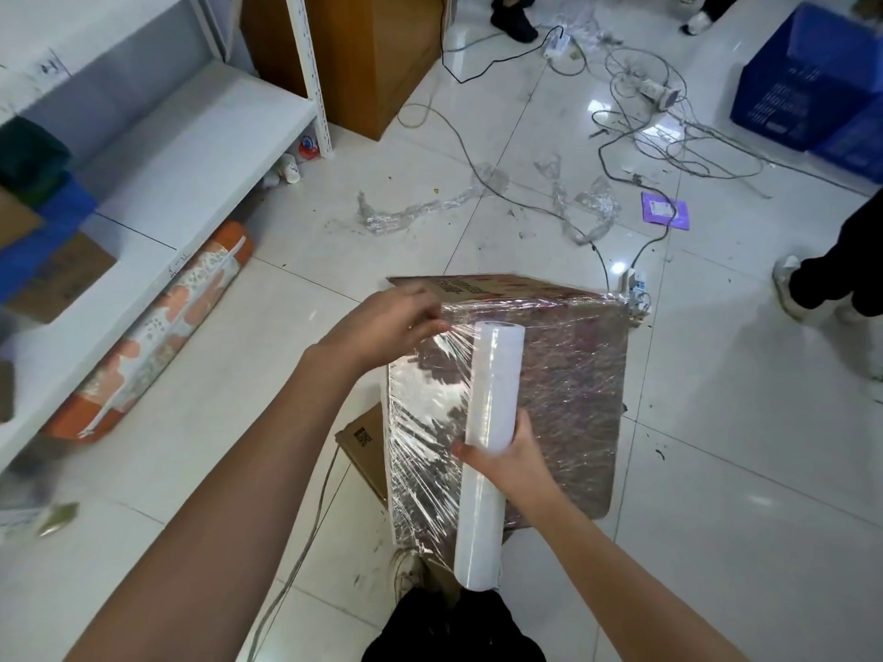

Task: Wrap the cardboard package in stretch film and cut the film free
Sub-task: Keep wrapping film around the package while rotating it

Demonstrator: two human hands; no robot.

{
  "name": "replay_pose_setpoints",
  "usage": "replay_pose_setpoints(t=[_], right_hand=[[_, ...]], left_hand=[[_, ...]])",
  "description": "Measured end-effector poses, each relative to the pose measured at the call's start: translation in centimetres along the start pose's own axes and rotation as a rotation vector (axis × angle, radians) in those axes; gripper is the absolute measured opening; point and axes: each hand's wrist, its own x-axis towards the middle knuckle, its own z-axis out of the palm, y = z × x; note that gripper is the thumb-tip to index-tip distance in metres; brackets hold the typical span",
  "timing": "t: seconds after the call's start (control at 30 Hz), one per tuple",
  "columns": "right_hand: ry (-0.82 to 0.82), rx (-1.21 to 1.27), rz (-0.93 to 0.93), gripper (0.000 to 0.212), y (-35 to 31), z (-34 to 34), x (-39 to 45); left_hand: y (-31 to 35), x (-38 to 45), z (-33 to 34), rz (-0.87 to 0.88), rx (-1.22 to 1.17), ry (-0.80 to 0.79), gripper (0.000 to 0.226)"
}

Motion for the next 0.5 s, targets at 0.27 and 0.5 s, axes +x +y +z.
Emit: replay_pose_setpoints(t=[0.27, 0.5], right_hand=[[-0.042, -0.006, -0.026, 0.074, 0.2, 0.0, -0.1], [0.049, -0.107, -0.075, 0.058, 0.4, -0.8, -0.9]], left_hand=[[0.2, -0.7, 3.0, -0.087, -0.095, 0.343, 0.042], [-0.5, -0.8, 3.5, -0.1, -0.17, 0.391, 0.031]])
